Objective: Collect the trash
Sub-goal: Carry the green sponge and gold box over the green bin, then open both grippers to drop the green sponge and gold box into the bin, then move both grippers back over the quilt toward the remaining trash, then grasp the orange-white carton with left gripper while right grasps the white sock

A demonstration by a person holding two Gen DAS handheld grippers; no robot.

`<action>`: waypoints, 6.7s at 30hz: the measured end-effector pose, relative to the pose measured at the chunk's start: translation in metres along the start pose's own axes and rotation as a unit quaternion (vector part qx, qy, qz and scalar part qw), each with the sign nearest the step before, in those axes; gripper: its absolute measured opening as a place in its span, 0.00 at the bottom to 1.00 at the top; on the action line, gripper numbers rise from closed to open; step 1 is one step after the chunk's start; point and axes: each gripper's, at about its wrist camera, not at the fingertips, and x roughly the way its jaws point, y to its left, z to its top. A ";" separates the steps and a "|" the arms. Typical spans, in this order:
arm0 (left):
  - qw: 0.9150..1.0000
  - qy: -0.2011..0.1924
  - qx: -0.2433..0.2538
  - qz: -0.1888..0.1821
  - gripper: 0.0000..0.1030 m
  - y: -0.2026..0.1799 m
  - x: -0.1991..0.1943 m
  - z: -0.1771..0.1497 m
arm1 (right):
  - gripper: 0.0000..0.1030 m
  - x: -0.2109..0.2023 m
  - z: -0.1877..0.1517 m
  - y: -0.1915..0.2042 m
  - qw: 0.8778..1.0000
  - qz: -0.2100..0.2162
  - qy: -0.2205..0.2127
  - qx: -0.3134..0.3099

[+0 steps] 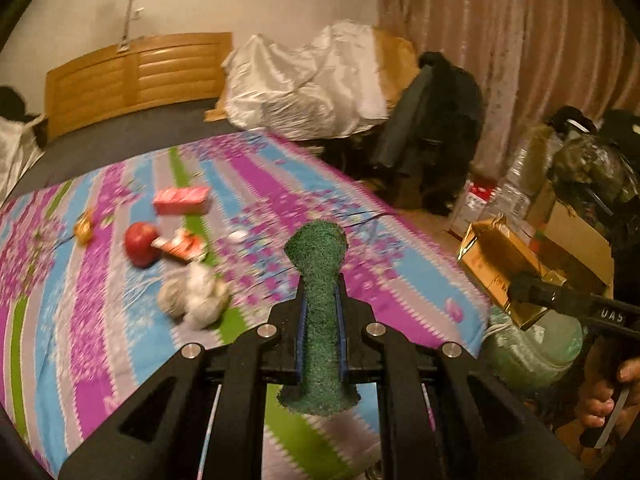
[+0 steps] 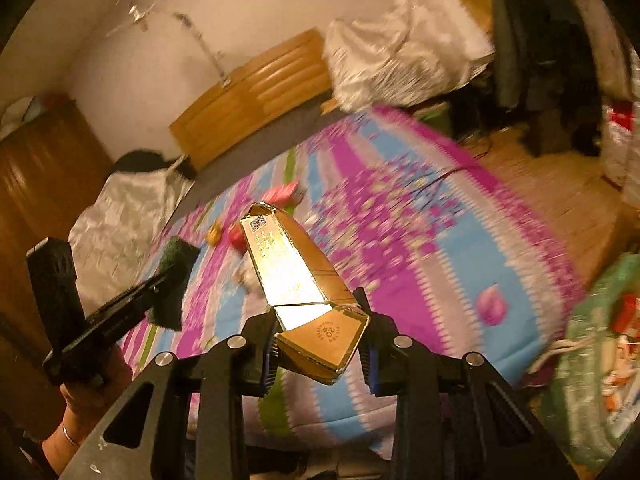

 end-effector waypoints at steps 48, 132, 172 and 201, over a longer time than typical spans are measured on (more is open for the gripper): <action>0.942 0.058 0.288 -0.164 0.10 -0.389 0.130 0.034 | 0.33 -0.232 -0.023 -0.255 0.905 -0.373 -0.107 0.175; 0.988 0.099 0.009 0.117 0.51 -0.033 0.108 -0.061 | 0.58 -0.039 -0.025 -0.132 0.952 -0.303 -0.054 0.007; 0.945 0.081 -0.237 0.209 0.51 0.232 0.052 -0.113 | 0.51 0.324 -0.036 0.156 0.958 0.081 0.162 -0.224; 0.958 0.058 -0.228 0.165 0.51 0.200 0.052 -0.083 | 0.30 0.257 -0.035 0.066 0.985 0.057 0.153 -0.050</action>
